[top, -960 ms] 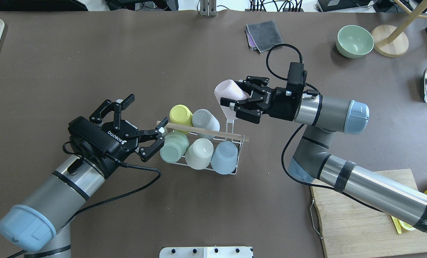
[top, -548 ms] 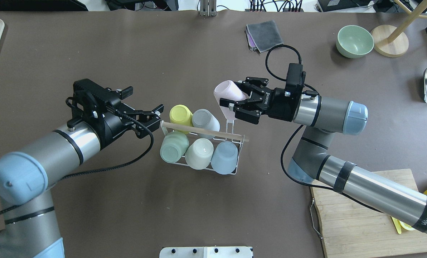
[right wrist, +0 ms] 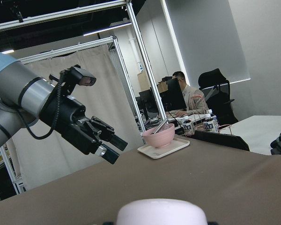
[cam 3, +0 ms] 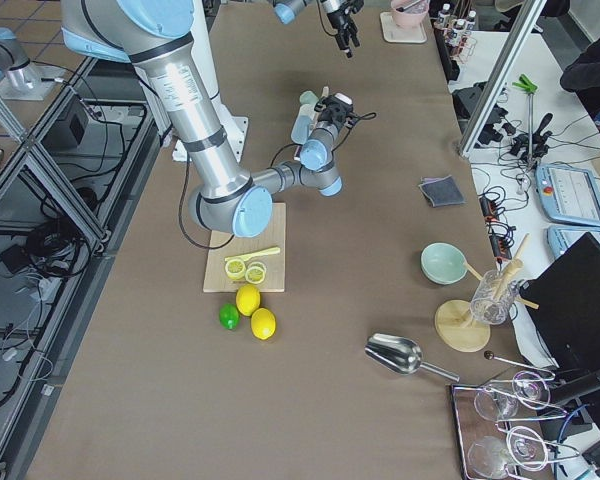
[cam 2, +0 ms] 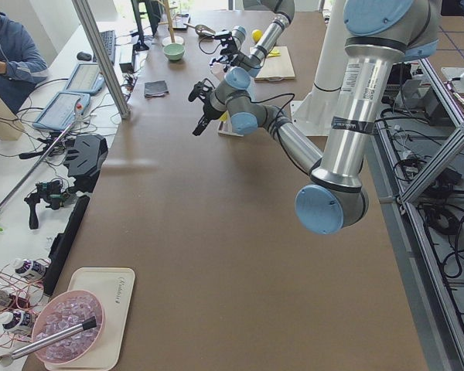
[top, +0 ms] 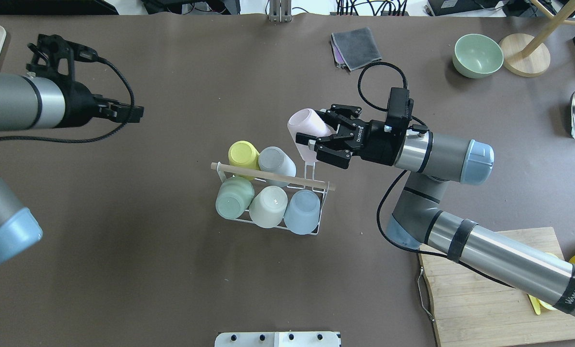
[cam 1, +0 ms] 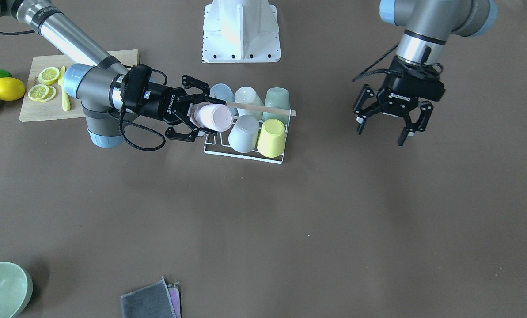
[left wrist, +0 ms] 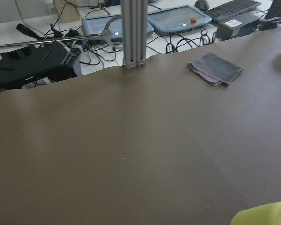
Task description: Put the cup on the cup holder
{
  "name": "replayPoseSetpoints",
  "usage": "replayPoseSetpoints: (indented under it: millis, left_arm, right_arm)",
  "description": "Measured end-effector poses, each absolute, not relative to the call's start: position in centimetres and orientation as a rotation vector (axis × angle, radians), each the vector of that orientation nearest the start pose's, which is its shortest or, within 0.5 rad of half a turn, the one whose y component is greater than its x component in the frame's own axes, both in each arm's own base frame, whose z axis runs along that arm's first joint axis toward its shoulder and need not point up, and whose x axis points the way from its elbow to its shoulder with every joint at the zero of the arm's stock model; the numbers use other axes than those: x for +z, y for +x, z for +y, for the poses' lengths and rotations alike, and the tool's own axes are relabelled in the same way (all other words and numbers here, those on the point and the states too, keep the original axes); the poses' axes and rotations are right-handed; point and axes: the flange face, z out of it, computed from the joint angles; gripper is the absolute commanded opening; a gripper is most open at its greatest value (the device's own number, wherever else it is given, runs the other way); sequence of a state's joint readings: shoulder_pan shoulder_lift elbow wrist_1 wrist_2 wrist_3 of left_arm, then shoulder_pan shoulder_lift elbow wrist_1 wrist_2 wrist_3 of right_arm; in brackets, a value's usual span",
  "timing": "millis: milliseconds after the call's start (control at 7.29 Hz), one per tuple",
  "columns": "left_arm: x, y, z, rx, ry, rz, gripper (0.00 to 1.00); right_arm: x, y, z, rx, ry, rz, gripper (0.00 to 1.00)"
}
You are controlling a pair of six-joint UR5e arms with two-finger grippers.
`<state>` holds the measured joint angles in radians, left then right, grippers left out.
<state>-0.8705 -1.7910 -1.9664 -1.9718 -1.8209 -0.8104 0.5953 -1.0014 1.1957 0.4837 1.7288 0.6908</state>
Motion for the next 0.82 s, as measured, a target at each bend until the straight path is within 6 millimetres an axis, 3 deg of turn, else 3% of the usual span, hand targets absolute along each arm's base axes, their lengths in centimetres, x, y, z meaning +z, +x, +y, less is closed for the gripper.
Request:
replayPoseSetpoints:
  millis: [137,411,685,823]
  left_arm:
    - [35.6,22.0,-52.1,-0.043,0.411,0.847,0.98]
    - [46.3,12.0,-56.4,-0.257,0.124,0.819,0.98]
    - [56.8,3.9,-56.7,-0.365,-0.040,0.797,0.98]
    - [61.1,-0.4,-56.3,-0.307,-0.073,0.770,0.98]
  right_arm:
    - [30.6,-45.5,-44.9,-0.327,1.456,-1.728,0.00]
    - [30.9,-46.3,-44.8,-0.331,1.446,-1.726,0.00]
    - [31.3,-47.2,-44.7,-0.338,1.431,-1.720,0.00]
    - [31.4,-47.6,-44.5,-0.342,1.424,-1.721,0.00]
